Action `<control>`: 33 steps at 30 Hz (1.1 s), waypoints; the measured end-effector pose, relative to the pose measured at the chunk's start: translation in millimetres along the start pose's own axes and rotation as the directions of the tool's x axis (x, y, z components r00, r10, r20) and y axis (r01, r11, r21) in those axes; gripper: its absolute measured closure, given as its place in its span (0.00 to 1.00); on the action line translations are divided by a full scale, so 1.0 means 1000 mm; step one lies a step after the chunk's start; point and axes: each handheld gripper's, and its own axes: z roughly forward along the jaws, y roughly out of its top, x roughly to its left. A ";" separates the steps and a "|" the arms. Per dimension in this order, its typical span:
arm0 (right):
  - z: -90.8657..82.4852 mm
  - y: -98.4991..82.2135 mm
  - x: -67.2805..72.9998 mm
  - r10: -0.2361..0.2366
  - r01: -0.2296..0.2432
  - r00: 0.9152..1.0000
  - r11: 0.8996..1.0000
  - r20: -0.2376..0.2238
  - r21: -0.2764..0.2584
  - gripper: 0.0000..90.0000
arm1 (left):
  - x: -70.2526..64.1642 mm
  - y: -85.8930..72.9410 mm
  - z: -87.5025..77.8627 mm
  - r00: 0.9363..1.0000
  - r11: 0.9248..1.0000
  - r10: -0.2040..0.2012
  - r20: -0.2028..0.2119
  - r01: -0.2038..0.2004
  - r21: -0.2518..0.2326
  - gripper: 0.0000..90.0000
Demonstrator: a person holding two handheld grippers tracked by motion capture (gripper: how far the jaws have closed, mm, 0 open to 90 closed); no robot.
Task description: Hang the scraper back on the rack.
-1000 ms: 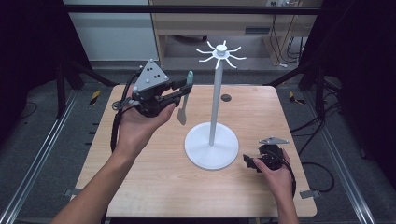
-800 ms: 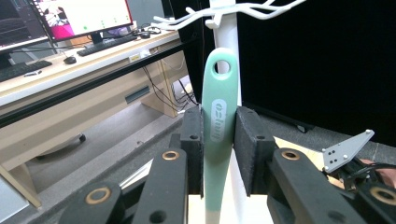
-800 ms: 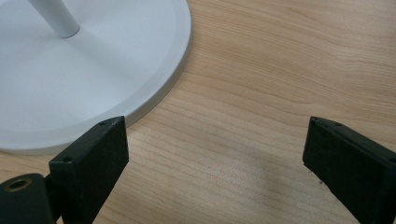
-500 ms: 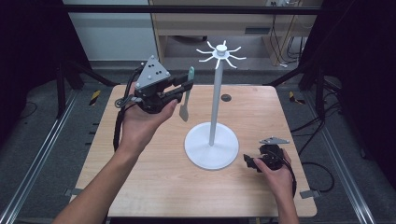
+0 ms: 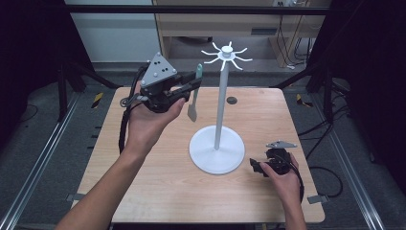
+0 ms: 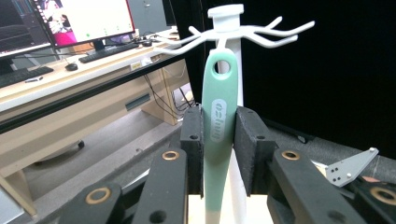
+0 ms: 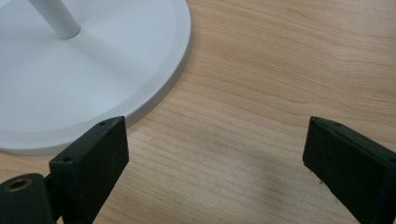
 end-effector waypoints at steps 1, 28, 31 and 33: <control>-0.001 0.000 0.000 0.002 -0.002 1.000 1.000 -0.001 -0.002 0.08 | 0.000 0.001 0.000 1.000 1.000 0.000 0.001 0.000 -0.002 0.82; -0.001 0.000 -0.001 0.004 -0.004 1.000 1.000 -0.011 -0.004 0.08 | 0.005 0.004 0.015 1.000 0.999 -0.032 -0.002 0.032 0.010 0.82; -0.001 0.000 0.000 0.006 -0.006 1.000 1.000 -0.008 0.000 0.08 | 0.004 0.005 0.017 0.999 0.999 -0.037 0.003 0.037 0.007 0.82; -0.001 0.000 0.000 0.006 -0.006 1.000 1.000 -0.009 0.000 0.08 | 0.004 0.005 0.017 0.999 0.999 -0.037 0.005 0.037 0.007 0.82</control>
